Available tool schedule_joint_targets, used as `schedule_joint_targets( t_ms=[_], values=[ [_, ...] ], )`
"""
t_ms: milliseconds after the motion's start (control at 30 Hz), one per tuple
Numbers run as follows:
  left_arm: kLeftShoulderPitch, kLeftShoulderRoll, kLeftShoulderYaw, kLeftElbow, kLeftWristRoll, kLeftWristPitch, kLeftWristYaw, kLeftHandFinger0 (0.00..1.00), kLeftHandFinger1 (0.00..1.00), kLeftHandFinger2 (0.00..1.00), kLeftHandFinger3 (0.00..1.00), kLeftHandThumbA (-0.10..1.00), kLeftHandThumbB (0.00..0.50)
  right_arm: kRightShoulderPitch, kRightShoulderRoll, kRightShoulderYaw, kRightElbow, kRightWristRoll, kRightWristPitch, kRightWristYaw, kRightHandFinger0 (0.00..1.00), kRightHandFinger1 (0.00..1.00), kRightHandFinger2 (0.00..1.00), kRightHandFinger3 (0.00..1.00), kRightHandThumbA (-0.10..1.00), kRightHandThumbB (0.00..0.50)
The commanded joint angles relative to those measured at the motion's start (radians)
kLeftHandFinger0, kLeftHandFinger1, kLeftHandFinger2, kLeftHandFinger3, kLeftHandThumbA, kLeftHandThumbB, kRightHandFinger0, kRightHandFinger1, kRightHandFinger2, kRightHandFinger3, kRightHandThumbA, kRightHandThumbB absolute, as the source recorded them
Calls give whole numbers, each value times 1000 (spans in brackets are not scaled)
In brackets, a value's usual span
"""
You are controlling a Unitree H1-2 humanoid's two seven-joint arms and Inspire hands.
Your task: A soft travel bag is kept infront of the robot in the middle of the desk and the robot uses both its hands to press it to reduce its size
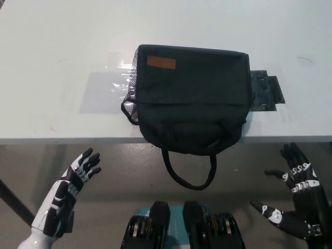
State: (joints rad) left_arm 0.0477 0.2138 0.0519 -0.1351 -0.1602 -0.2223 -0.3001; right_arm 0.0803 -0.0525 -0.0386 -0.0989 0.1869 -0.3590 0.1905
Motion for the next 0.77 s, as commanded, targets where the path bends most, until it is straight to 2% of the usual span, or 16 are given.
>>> schedule_joint_targets(
  t_ms=[0, 33, 67, 100, 133, 167, 200, 233, 300, 433, 500, 567, 633, 667, 700, 733],
  values=[
    [-31, 11, 3, -7, 12, -1, 18, 549, 1000, 1000, 1000, 1000, 146, -20, 2, -14, -6, -15, -36, -26, 1, 1000, 1000, 1000, 1000, 189],
    [-32, 9, 4, -7, 16, -2, 22, 495, 1000, 1000, 1000, 1000, 148, -23, 3, -14, -4, -12, -34, -27, 0, 1000, 1000, 1000, 1000, 189],
    [-33, 11, 4, -11, 22, -1, 23, 499, 1000, 1000, 1000, 1000, 158, -27, 3, -14, 0, -9, -37, -27, 0, 1000, 1000, 1000, 1000, 195],
    [-34, 12, 3, -12, 20, 0, 20, 588, 1000, 1000, 1000, 1000, 153, -30, 2, -13, 5, -11, -46, -25, 139, 1000, 1000, 1000, 1000, 164],
    [-38, 14, 4, -11, 18, 2, 18, 642, 1000, 1000, 1000, 1000, 158, -33, 2, -13, 7, -13, -49, -25, 190, 1000, 1000, 1000, 1000, 166],
    [-40, 14, 3, -10, 14, 5, 17, 770, 1000, 1000, 1000, 1000, 157, -33, 0, -13, 4, -13, -45, -25, 506, 1000, 1000, 1000, 1000, 174],
    [-40, 13, 3, -15, 2, 20, 14, 1000, 1000, 1000, 1000, 1000, 179, -35, -4, -12, 7, -8, -54, -20, 800, 1000, 1000, 1000, 1000, 147],
    [-42, 14, 3, -15, -2, 24, 12, 1000, 1000, 1000, 1000, 1000, 164, -38, -6, -11, 9, -4, -61, -17, 1000, 1000, 1000, 1000, 1000, 151],
    [-47, 19, -1, -9, 17, 13, 10, 1000, 1000, 1000, 1000, 1000, 172, -42, -11, -9, 10, -12, -55, -17, 1000, 1000, 1000, 1000, 1000, 191],
    [-60, 27, -8, 8, 19, -24, -6, 1000, 1000, 1000, 1000, 1000, 131, -53, -12, -6, 13, -14, -43, -19, 1000, 1000, 1000, 1000, 1000, 232],
    [-63, 29, -9, 10, 17, -28, -7, 1000, 1000, 1000, 1000, 1000, 128, -53, -11, -5, 10, -16, -36, -22, 1000, 1000, 1000, 1000, 1000, 236],
    [-64, 31, -11, -10, 29, 15, 4, 1000, 1000, 1000, 1000, 1000, 172, -50, -8, -6, -5, -30, -14, -33, 1000, 1000, 1000, 1000, 1000, 241],
    [-67, 27, -7, -7, -3, 24, -1, 1000, 1000, 1000, 1000, 1000, 171, -53, -11, -7, -3, -16, -7, -30, 1000, 1000, 1000, 1000, 1000, 245],
    [-69, 25, -4, -7, 22, 15, 11, 609, 1000, 1000, 1000, 1000, 183, -56, -12, -7, 1, -13, -10, -30, 1000, 1000, 1000, 1000, 1000, 246],
    [-72, 23, -2, -7, 33, 14, 18, 334, 1000, 1000, 1000, 1000, 168, -58, -13, -7, 3, -12, -12, -30, 1000, 1000, 1000, 1000, 1000, 237],
    [-73, 22, -2, -7, 33, 15, 19, 269, 1000, 1000, 1000, 1000, 169, -58, -13, -7, 3, -11, -12, -29, 1000, 1000, 1000, 1000, 1000, 234]
  ],
)
